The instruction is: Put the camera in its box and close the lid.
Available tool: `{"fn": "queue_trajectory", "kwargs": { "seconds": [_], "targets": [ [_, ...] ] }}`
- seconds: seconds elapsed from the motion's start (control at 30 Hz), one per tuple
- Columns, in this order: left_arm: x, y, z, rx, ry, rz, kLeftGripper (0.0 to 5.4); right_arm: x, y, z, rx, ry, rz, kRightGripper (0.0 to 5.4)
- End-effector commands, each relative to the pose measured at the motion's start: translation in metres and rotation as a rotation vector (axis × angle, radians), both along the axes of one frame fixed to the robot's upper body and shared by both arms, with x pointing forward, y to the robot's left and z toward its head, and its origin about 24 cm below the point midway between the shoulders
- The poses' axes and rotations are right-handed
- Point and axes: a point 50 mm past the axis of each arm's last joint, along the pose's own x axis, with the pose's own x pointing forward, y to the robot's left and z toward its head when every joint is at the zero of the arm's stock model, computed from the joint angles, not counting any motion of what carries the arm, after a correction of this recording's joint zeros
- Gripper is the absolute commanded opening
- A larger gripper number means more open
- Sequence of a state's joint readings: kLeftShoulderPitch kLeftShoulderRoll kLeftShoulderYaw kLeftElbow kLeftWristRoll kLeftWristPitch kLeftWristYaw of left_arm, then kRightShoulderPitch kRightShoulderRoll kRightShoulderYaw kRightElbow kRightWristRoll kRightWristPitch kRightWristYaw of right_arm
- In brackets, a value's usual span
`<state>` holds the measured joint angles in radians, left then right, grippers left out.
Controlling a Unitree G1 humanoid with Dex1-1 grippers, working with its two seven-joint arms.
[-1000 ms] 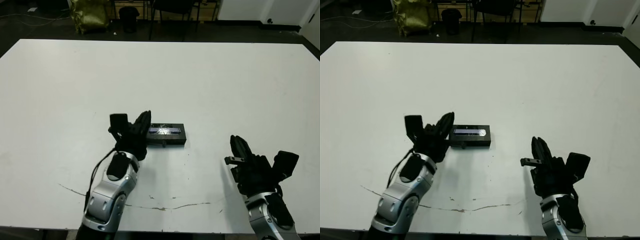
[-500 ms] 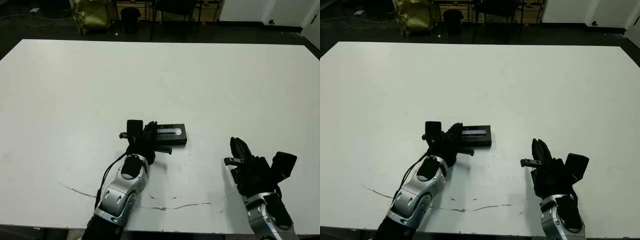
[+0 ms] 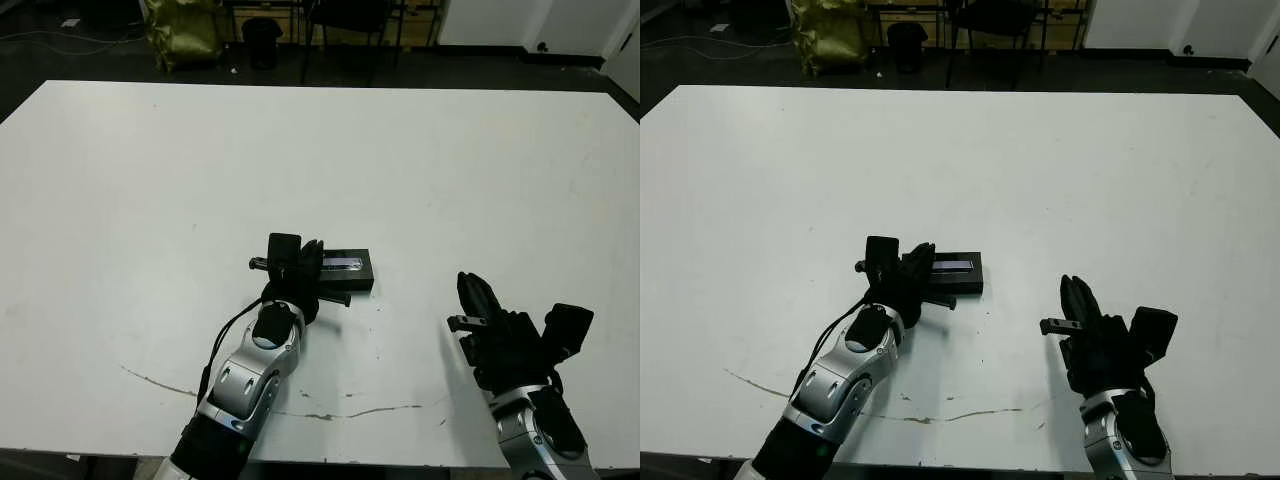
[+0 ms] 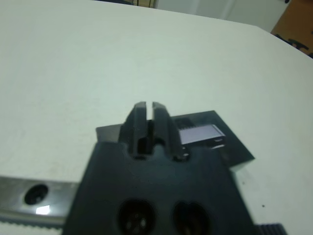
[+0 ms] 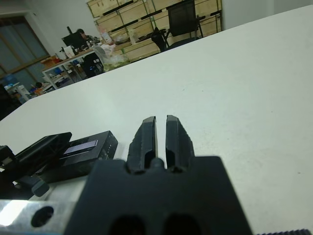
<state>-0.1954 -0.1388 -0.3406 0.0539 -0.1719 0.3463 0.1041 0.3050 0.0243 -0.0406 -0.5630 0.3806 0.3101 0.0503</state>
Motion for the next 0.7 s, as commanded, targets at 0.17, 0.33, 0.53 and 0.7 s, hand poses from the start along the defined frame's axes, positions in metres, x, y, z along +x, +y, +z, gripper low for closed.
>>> {"fn": "queue_trajectory", "kwargs": {
  "seconds": [0.17, 0.33, 0.53, 0.7],
  "targets": [
    [-0.017, -0.009, -0.009, -0.041, 0.123, -0.045, 0.03, -0.003, -0.003, -0.007, -0.009, 0.038, -0.017, 0.0],
    [-0.021, 0.001, 0.019, -0.15, 0.024, -0.049, 0.03, -0.002, -0.003, -0.007, 0.005, 0.046, -0.028, 0.0],
    [-0.027, 0.022, 0.05, -0.22, -0.099, -0.06, 0.03, -0.003, -0.001, -0.003, -0.027, 0.046, -0.019, 0.0],
    [-0.03, 0.049, 0.066, -0.259, -0.19, -0.062, 0.03, -0.002, -0.002, -0.001, -0.001, 0.009, 0.009, 0.0]
  ]
}}
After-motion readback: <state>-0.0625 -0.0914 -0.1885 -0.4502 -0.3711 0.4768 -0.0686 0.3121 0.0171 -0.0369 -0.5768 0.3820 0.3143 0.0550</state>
